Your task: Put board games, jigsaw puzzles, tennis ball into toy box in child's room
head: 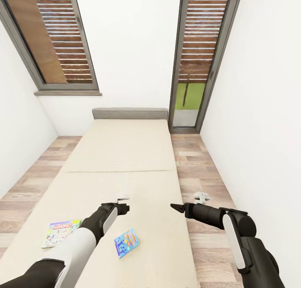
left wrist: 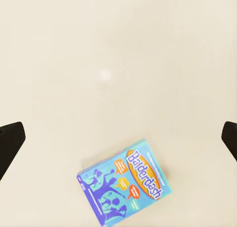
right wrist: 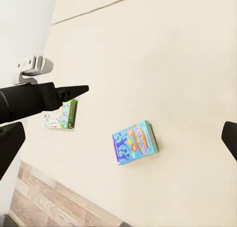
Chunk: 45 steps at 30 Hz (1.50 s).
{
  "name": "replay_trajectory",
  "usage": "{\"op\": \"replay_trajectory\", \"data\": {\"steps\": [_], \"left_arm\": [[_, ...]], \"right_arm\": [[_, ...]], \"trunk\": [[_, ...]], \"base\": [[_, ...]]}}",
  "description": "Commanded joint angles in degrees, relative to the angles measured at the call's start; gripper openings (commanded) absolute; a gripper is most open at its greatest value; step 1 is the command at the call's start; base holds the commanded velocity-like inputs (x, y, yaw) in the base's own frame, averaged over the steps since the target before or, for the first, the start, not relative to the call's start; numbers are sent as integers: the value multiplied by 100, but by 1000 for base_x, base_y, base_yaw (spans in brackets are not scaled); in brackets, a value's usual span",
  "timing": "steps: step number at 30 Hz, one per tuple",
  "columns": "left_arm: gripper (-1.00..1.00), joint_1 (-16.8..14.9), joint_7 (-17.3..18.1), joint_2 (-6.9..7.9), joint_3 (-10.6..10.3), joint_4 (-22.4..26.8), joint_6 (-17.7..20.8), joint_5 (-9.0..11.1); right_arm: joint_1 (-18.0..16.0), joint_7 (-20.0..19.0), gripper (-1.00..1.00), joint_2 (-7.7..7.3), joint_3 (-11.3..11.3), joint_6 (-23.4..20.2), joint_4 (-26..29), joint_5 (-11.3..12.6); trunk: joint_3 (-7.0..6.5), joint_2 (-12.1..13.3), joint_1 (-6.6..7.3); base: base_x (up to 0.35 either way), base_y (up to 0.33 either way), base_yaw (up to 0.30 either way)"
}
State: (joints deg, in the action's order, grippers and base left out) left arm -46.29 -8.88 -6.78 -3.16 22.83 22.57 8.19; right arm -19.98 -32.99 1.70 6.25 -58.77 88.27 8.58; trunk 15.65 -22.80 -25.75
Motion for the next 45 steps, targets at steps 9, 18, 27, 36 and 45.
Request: {"op": "replay_trajectory", "data": {"steps": [9, 18, 27, 36, 45], "left_arm": [[100, -2, -44, 1, -42, 11, 28, 60], [100, -2, -44, 1, -44, 11, 28, 60], [100, -2, -39, 1, -44, 11, 28, 60], [100, -2, -37, 1, -51, 11, 28, 57], [100, -2, -37, -2, -53, 11, 28, 53]], "right_arm": [[-5, -10, 100, 5, 16, -33, -1, 22], [4, -13, 100, 5, 16, -30, -3, 21], [11, -6, 100, 5, 15, -22, -3, 21], [6, -10, 100, 5, 16, -7, -23, 21], [-3, -14, 100, 5, 23, -3, -29, 21]], "trunk": [[96, -12, -3], [180, -12, -3], [265, -12, -3], [350, -12, -3], [434, -12, -3]], "base": [[0, 0, 0], [0, 0, 0], [0, 0, 0], [0, 0, 0], [0, 0, 0]]}}
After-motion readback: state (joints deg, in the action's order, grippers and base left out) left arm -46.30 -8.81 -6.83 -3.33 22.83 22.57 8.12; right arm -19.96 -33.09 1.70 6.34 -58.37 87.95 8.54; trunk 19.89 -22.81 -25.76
